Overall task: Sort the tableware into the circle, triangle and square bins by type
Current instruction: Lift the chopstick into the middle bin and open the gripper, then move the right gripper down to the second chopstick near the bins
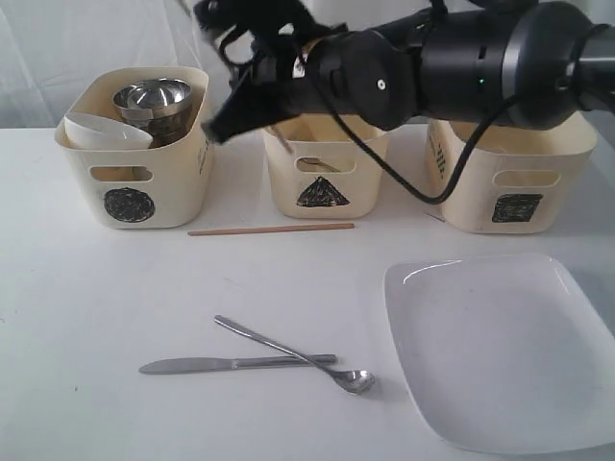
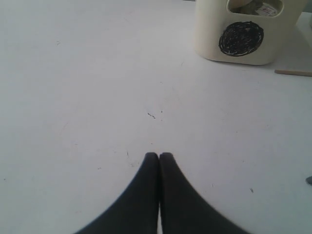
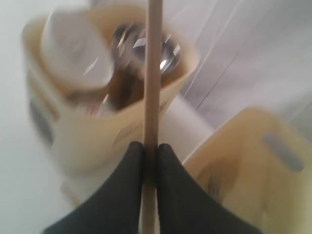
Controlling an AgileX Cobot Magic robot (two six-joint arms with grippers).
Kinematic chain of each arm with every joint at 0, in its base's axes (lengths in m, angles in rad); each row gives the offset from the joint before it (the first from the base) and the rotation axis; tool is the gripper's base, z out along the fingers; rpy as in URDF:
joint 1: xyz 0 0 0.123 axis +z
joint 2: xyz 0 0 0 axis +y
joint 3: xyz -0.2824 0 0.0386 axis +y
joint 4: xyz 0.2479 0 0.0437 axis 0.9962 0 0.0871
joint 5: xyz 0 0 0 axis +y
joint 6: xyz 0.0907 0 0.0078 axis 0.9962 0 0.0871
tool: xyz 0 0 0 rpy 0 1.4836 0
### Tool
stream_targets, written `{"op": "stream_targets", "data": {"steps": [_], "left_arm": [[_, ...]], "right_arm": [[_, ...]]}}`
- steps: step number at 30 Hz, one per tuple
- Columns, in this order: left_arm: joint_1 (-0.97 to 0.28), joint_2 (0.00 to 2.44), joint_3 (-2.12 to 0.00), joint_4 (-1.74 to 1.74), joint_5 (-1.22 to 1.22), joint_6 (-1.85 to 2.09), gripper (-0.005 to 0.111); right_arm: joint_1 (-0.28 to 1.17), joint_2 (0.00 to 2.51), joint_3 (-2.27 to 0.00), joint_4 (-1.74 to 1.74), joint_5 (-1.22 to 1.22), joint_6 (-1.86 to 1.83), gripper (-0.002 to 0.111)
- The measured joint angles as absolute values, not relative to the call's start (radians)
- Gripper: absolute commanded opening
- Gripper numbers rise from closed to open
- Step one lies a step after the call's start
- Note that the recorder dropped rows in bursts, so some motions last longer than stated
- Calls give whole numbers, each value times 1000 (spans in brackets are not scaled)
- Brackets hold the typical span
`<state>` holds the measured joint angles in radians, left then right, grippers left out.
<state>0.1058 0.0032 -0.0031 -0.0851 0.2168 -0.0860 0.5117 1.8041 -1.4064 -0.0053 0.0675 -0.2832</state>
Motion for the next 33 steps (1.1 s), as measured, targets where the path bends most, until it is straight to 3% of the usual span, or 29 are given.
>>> {"op": "stream_targets", "data": {"steps": [4,10,14,24,33], "left_arm": [[106,3,-3,-85,217,-86,0],[106,3,-3,-85,215,-86,0],[106,3,-3,-85,215,-86,0],[106,3,-3,-85,215,-86,0],[106,3,-3,-87,215,-86,0]], "right_arm": [[432,1849,-1408,76,-238,-245,0],[345,1955,-1408,237,-427,-242,0],[322,2023,-1408,258,-447,-246,3],[320,2078,-1410,259,-447,-275,38],[320,2015,-1437,259,-431,-277,39]]}}
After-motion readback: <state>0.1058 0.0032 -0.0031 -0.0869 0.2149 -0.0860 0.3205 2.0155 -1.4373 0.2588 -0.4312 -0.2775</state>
